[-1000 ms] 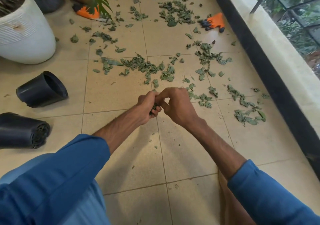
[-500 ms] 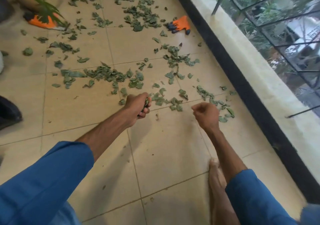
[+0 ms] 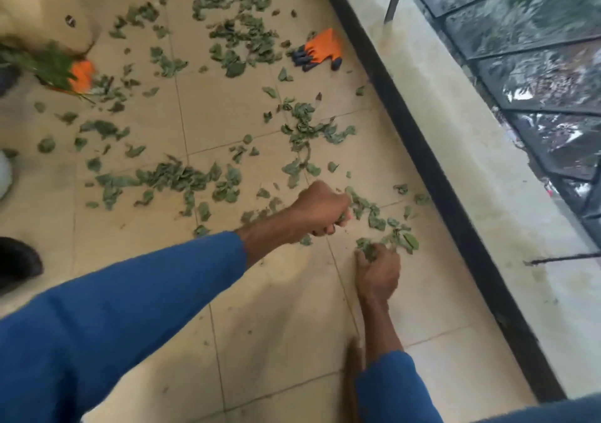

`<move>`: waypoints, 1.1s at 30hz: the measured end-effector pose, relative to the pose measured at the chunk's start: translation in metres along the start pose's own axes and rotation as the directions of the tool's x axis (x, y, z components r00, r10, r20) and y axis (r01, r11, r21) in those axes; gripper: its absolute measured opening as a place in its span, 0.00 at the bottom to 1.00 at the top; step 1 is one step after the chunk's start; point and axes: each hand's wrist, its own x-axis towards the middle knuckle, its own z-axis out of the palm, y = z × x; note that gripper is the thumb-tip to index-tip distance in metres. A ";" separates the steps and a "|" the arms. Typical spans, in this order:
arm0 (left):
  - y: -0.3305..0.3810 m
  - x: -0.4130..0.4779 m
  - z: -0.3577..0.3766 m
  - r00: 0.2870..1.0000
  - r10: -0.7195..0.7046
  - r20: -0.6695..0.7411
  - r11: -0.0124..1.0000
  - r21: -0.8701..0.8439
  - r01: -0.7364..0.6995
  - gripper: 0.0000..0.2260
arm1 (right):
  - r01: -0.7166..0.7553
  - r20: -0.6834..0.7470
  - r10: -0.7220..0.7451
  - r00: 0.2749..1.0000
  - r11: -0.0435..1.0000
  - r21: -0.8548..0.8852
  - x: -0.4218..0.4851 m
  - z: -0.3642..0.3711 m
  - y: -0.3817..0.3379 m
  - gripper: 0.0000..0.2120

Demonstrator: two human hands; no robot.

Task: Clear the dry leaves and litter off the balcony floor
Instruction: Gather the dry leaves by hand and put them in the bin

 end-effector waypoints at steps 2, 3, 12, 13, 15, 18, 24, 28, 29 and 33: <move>-0.005 0.004 0.006 1.000 -0.001 0.020 1.000 0.010 0.001 0.14 | 0.024 -0.032 -0.024 0.999 1.000 0.018 0.004 0.007 -0.003 0.14; -0.011 0.010 0.008 0.999 -0.002 0.041 1.000 0.012 0.001 0.14 | 0.038 -0.068 -0.035 0.997 0.998 0.041 0.006 0.012 -0.003 0.14; -0.048 0.037 0.010 0.993 0.015 0.113 0.995 -0.105 -0.003 0.12 | 0.042 -0.257 0.012 0.966 0.978 0.204 -0.002 0.037 0.010 0.10; -0.046 0.035 0.011 0.992 0.027 0.120 0.996 -0.093 -0.016 0.11 | 0.042 -0.268 0.021 0.963 0.973 0.225 -0.006 0.031 0.015 0.10; -0.040 0.030 0.012 0.988 0.058 0.141 0.995 -0.085 -0.047 0.10 | 0.039 -0.274 0.045 0.961 0.956 0.292 -0.012 0.014 0.019 0.11; -0.038 0.025 0.013 0.983 0.093 0.160 0.988 -0.136 -0.072 0.10 | 0.015 -0.201 0.071 0.977 0.918 0.397 -0.012 -0.003 0.026 0.10; -0.059 0.015 0.007 0.979 0.065 0.194 0.990 -0.134 -0.039 0.09 | -0.077 -0.042 0.111 0.993 0.872 0.484 -0.007 -0.015 0.045 0.05; -0.078 0.010 -0.003 0.977 0.074 0.200 0.992 -0.113 -0.052 0.10 | -0.078 0.021 0.078 0.997 0.881 0.467 -0.007 -0.026 0.052 0.06; -0.082 0.010 -0.006 0.977 0.069 0.199 0.993 -0.103 -0.050 0.11 | -0.078 0.009 0.083 0.997 0.881 0.468 -0.007 -0.028 0.053 0.07; -0.093 0.012 -0.015 0.980 0.049 0.190 0.994 -0.105 -0.030 0.11 | -0.074 0.009 0.080 0.997 0.874 0.480 -0.006 -0.034 0.054 0.13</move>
